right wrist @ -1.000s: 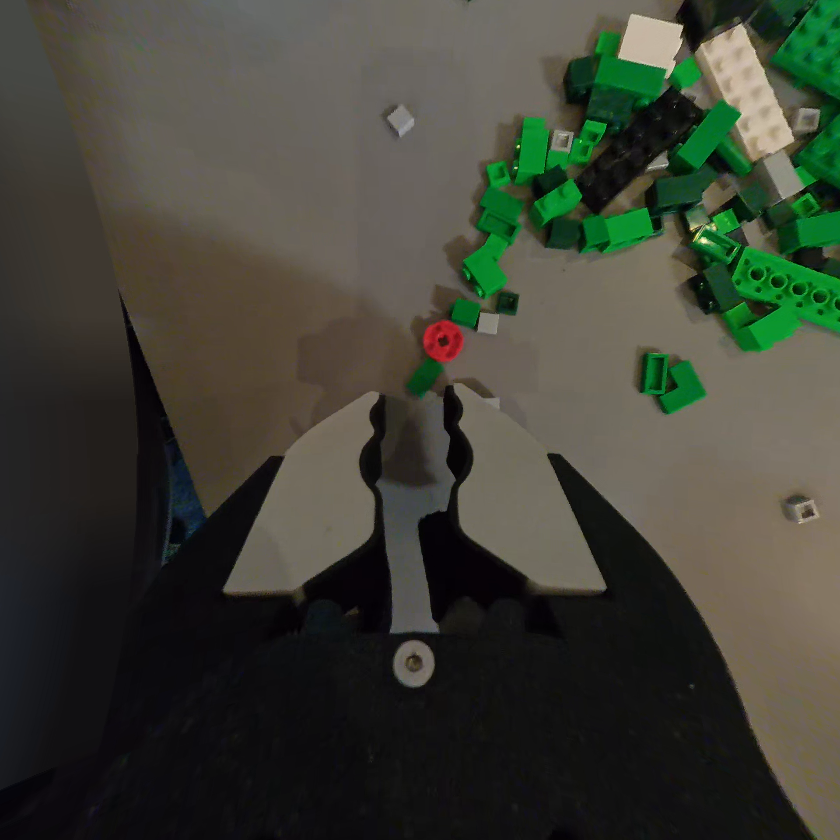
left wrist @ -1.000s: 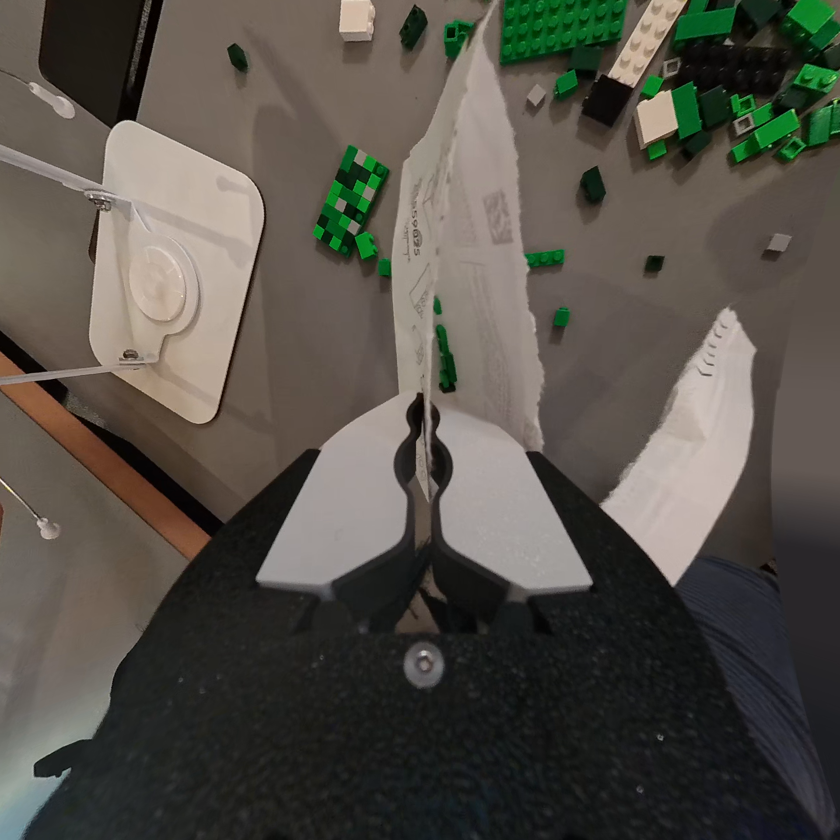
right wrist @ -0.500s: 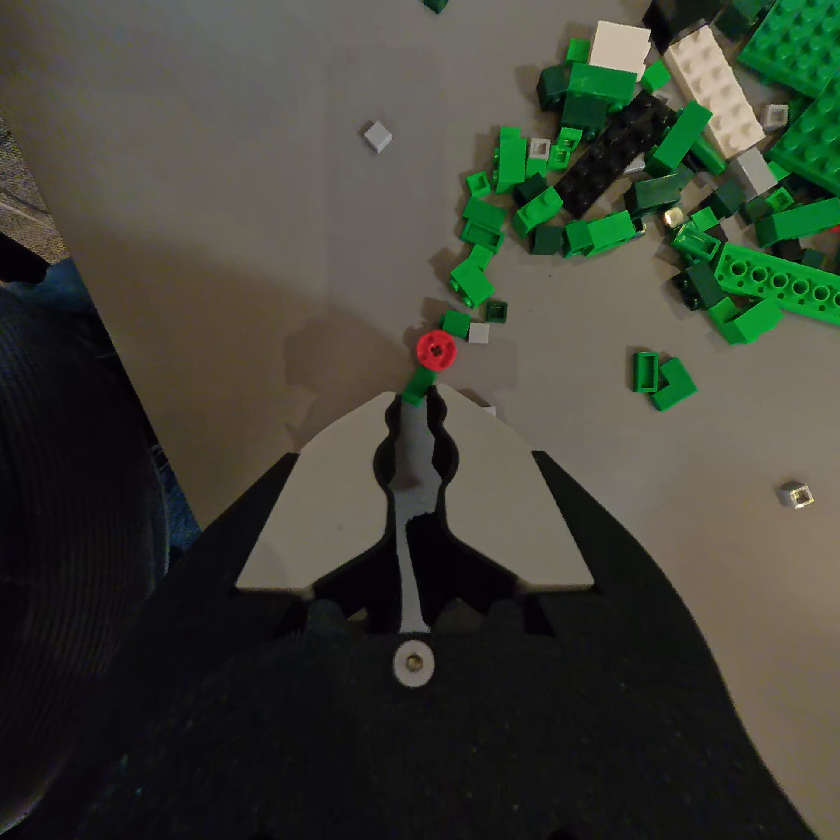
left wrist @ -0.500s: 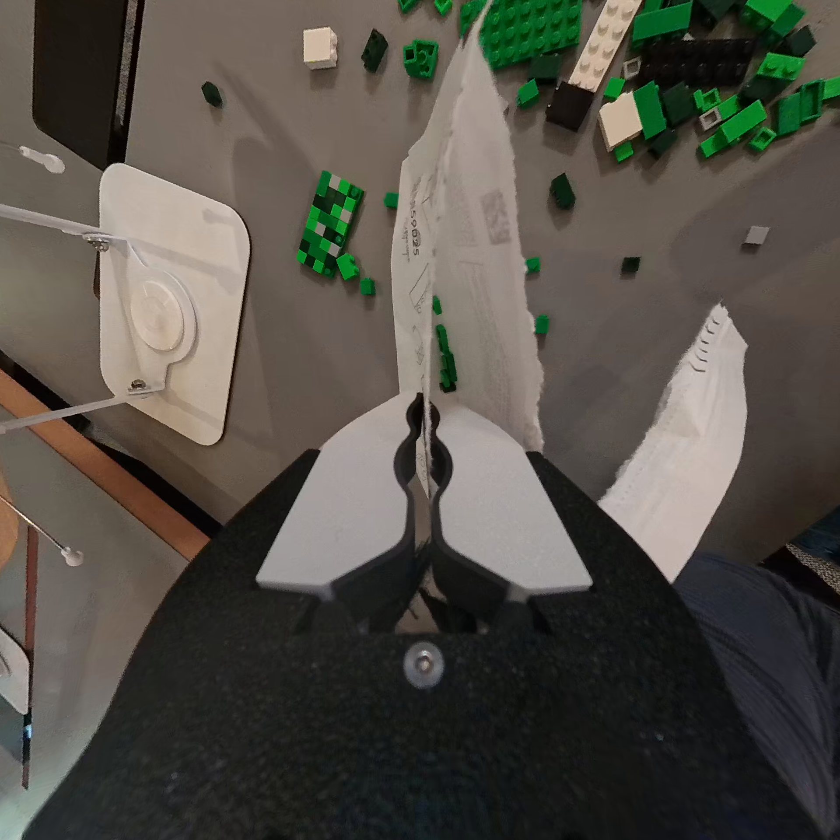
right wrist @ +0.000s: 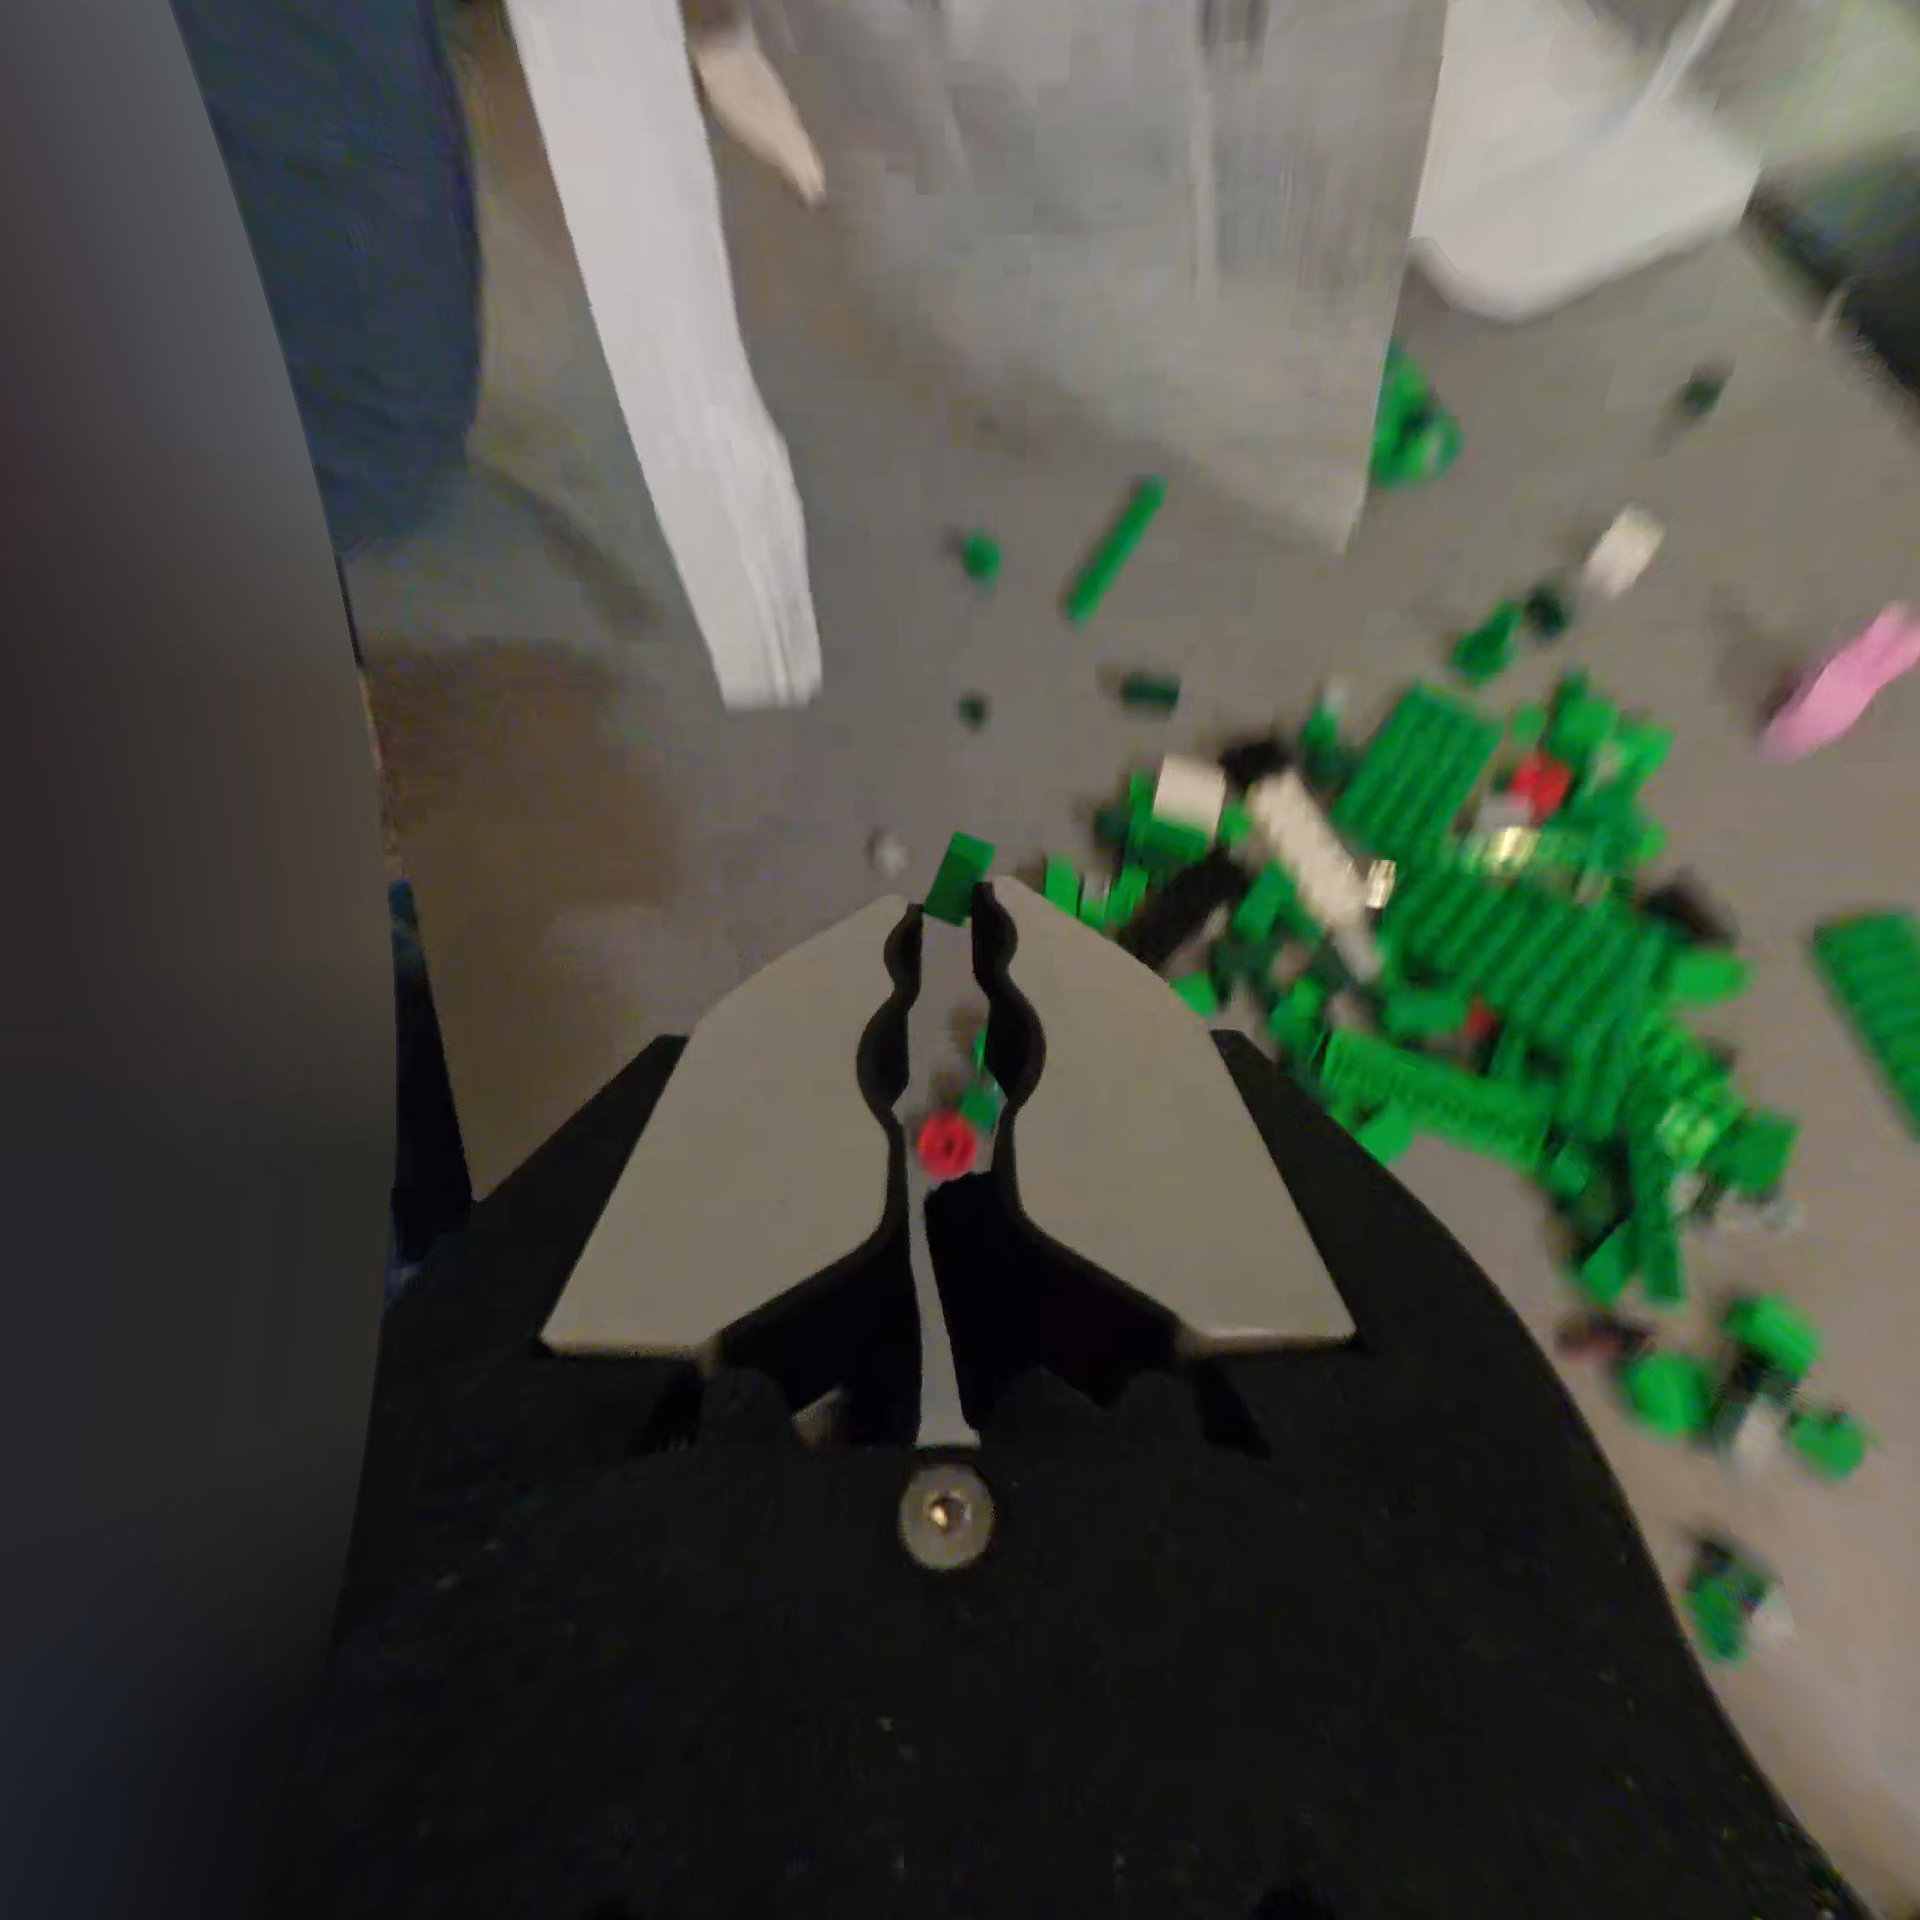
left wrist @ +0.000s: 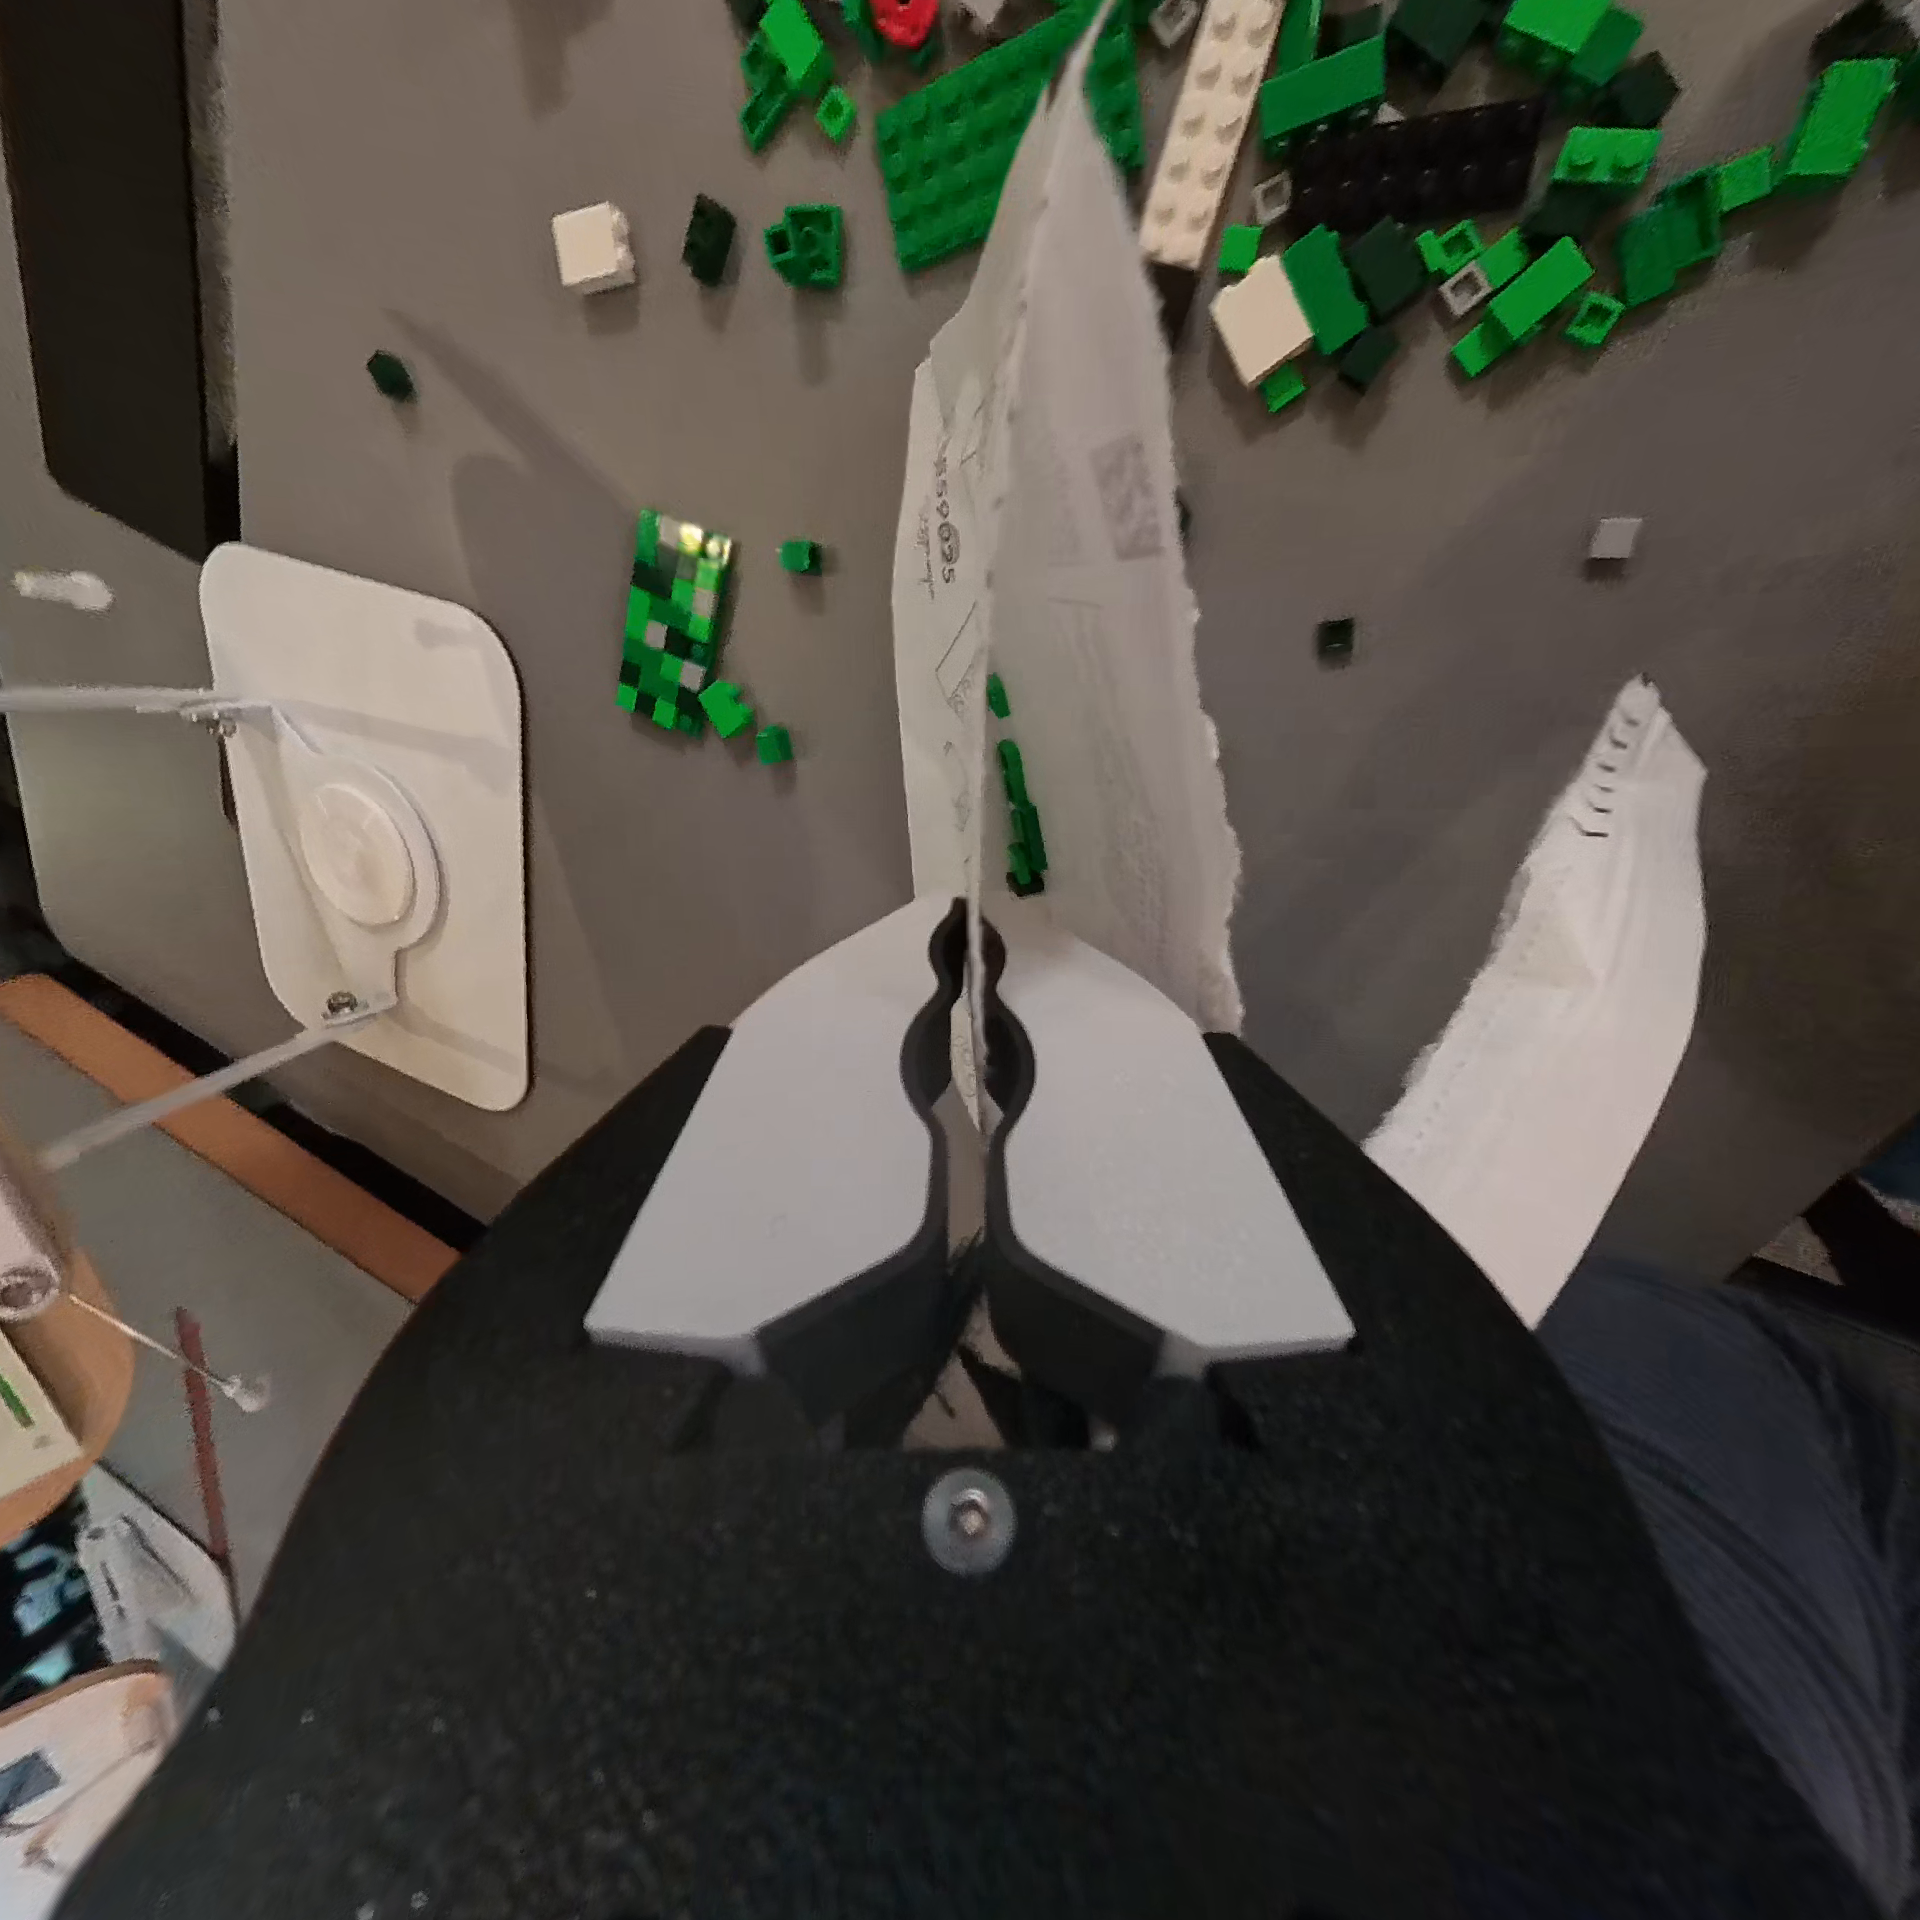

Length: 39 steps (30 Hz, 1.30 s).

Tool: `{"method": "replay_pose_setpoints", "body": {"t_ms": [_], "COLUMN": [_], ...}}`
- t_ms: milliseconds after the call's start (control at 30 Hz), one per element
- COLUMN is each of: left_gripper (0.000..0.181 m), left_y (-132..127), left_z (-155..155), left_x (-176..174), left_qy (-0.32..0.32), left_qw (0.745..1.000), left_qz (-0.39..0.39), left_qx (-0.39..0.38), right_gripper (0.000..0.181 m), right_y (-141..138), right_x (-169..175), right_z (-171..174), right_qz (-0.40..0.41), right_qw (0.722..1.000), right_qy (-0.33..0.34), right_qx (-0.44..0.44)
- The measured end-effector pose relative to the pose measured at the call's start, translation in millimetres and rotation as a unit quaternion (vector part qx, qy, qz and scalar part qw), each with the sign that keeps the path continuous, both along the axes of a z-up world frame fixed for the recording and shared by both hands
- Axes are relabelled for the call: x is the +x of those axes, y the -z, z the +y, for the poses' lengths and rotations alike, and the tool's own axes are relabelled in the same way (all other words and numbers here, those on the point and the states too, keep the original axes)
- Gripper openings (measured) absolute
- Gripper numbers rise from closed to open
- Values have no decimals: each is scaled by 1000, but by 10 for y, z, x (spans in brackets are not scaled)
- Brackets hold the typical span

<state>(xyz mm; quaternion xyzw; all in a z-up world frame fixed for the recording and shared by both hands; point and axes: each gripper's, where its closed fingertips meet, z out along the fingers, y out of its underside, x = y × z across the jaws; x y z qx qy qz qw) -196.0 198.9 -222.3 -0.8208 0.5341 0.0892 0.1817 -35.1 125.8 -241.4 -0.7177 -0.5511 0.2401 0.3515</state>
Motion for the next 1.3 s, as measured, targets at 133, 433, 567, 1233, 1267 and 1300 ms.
{"method": "replay_pose_setpoints", "body": {"t_ms": [133, 433, 567, 1233, 1267, 1300], "left_gripper": [0, 0, 0, 0, 0, 0], "left_y": [72, 80, 65, -12, -14, -12], "left_z": [-31, -91, -85, -15, -11, -5], "left_x": [156, 281, 264, 14, -11, -43], "left_qy": [31, 60, 57, 12, 7, 0], "left_qw": [999, 998, 998, 1000, 1000, 1000], "left_qz": [26, 37, 31, -9, -13, -14], "left_qx": [-8, -4, -3, 1, 0, -2], "right_gripper": [9, 9, 12, 24, 24, 24], "right_y": [-557, -675, -633, -533, -447, -367], "right_x": [-465, -815, -825, 36, 139, 250], "right_z": [64, 403, 484, 1023, 1095, 1175], "right_qz": [54, 51, 50, 113, 120, 130], "right_qw": [995, 988, 987, 962, 961, 958], "right_qy": [-44, 4, 20, 133, 142, 157], "right_qx": [78, 144, 149, 210, 206, 203]}}
